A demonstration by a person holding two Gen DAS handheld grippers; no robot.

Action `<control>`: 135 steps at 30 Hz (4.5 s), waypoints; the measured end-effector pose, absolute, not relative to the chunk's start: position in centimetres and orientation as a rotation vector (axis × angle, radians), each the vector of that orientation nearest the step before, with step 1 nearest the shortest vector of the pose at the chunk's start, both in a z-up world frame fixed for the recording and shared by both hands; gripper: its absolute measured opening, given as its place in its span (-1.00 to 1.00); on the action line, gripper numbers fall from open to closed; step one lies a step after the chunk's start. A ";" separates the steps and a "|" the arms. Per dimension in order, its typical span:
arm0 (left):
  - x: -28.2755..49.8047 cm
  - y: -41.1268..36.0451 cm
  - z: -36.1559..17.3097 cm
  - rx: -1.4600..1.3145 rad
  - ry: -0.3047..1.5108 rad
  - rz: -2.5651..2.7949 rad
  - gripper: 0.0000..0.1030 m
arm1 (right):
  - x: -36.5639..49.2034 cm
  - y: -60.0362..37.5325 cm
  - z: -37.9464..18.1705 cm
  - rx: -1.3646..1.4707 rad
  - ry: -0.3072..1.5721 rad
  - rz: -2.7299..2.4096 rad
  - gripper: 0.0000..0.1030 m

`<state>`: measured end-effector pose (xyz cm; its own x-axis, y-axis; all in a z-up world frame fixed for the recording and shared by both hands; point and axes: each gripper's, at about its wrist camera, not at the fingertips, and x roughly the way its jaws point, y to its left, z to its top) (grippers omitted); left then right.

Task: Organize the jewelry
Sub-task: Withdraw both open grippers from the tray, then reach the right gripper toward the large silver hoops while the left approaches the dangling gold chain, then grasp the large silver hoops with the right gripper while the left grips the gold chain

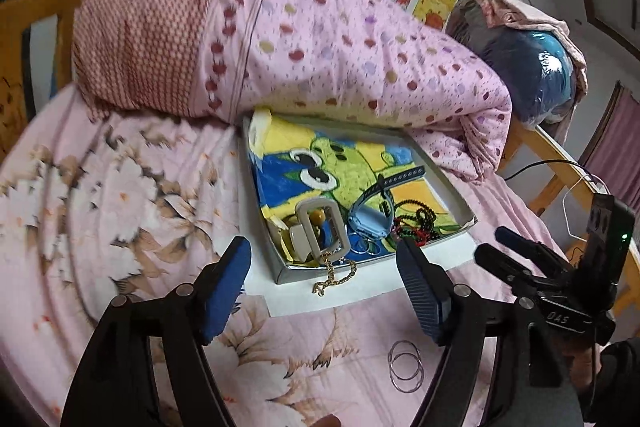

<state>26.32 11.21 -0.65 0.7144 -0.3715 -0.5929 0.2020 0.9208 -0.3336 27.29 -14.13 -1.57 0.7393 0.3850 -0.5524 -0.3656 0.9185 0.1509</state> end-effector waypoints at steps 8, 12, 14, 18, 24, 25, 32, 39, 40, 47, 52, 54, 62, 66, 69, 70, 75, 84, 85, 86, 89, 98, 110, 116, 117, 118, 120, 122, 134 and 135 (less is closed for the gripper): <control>21.9 10.9 1.7 -0.237 0.595 -0.236 0.83 | 23.5 -15.0 1.4 0.039 0.522 0.435 1.00; 20.5 10.6 2.2 -0.216 0.598 -0.216 0.83 | 21.7 -15.2 2.1 0.026 0.501 0.448 1.00; 19.5 10.4 2.3 -0.205 0.605 -0.202 0.83 | 20.7 -15.3 2.3 0.015 0.496 0.452 1.00; 17.5 10.3 2.2 -0.203 0.629 -0.170 0.83 | 19.1 -15.7 2.5 0.020 0.492 0.452 1.00; 14.4 9.9 2.1 -0.195 0.655 -0.117 0.83 | 16.8 -16.3 2.9 0.028 0.488 0.462 1.00; 13.9 9.8 2.1 -0.189 0.657 -0.112 0.83 | 16.4 -16.4 3.0 0.024 0.486 0.466 1.00; 11.4 9.0 2.4 -0.148 0.661 -0.060 0.83 | 14.7 -16.9 2.5 0.029 0.511 0.468 1.00; 10.7 8.8 2.1 -0.124 0.677 -0.041 0.83 | 14.2 -17.8 1.4 0.045 0.560 0.444 1.00; 10.7 8.8 2.0 -0.121 0.678 -0.040 0.83 | 14.2 -17.9 1.2 0.045 0.567 0.441 1.00; 11.2 8.9 1.1 -0.097 0.723 -0.014 0.83 | 14.6 -17.5 -0.7 0.045 0.638 0.429 1.00; 11.8 9.2 0.2 -0.091 0.770 0.011 0.83 | 15.4 -16.7 -2.5 0.018 0.705 0.430 1.00; 12.0 9.4 0.0 -0.094 0.786 0.017 0.83 | 15.9 -16.2 -3.5 -0.005 0.739 0.435 1.00; 13.1 9.5 -1.1 -0.102 0.814 0.017 0.83 | 18.8 -13.6 -6.7 -0.116 0.815 0.445 1.00; 14.6 9.4 -2.1 -0.107 0.831 0.014 0.83 | 19.9 -13.2 -7.6 -0.117 0.832 0.434 1.00; 16.1 9.5 -3.0 -0.115 0.840 0.010 0.83 | 20.9 -13.3 -8.2 -0.108 0.848 0.425 1.00; 16.5 9.5 -3.3 -0.119 0.843 0.001 0.83 | 21.3 -13.3 -8.4 -0.107 0.852 0.423 1.00; 18.9 9.3 -4.7 -0.082 0.860 -0.030 0.83 | 22.7 -12.8 -9.0 -0.130 0.865 0.425 1.00; 23.0 9.3 -7.3 -0.078 0.891 -0.089 0.83 | 25.0 -12.1 -10.5 -0.183 0.889 0.434 1.00; 23.5 9.3 -7.6 -0.084 0.893 -0.100 0.83 | 25.2 -12.0 -10.6 -0.188 0.890 0.436 1.00; 23.9 9.3 -7.7 -0.088 0.890 -0.107 0.83 | 25.3 -11.9 -10.6 -0.193 0.890 0.438 1.00; 25.3 9.4 -8.3 -0.105 0.887 -0.134 0.83 | 25.8 -11.6 -11.0 -0.214 0.897 0.448 1.00; 27.5 8.5 -8.8 -0.126 0.874 -0.217 0.83 | 27.0 -10.7 -11.9 -0.268 0.915 0.466 1.00; 29.6 7.7 -9.3 -0.150 0.853 -0.264 0.68 | 30.4 -11.9 -12.1 -0.252 0.918 0.398 1.00; 30.4 6.9 -10.0 -0.145 0.875 -0.299 0.04 | 31.7 -12.0 -12.1 -0.260 0.912 0.380 1.00; 30.5 7.0 -10.1 -0.149 0.874 -0.303 -0.05 | 31.8 -12.0 -12.1 -0.263 0.910 0.379 1.00; 30.7 7.0 -10.1 -0.156 0.873 -0.307 -0.15 | 31.9 -12.0 -12.1 -0.264 0.909 0.378 1.00; 30.9 7.1 -10.1 -0.166 0.877 -0.315 -0.30 | 32.1 -12.0 -12.1 -0.264 0.907 0.376 1.00; 31.0 7.0 -10.2 -0.171 0.878 -0.325 -0.39 | 32.2 -11.9 -12.1 -0.266 0.903 0.373 1.00; 31.6 6.3 -10.3 -0.173 0.884 -0.337 -0.94 | 30.6 -10.3 -11.4 -0.325 0.853 0.463 -0.11; 31.5 6.4 -10.2 -0.171 0.878 -0.335 -0.94 | 30.5 -10.1 -11.4 -0.328 0.854 0.474 -0.18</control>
<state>31.48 6.40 -10.21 0.5912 -0.3556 -0.7240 0.2165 0.9346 -0.2822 30.48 -10.07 -11.39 0.5640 0.2667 -0.7816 -0.5226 0.8481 -0.0877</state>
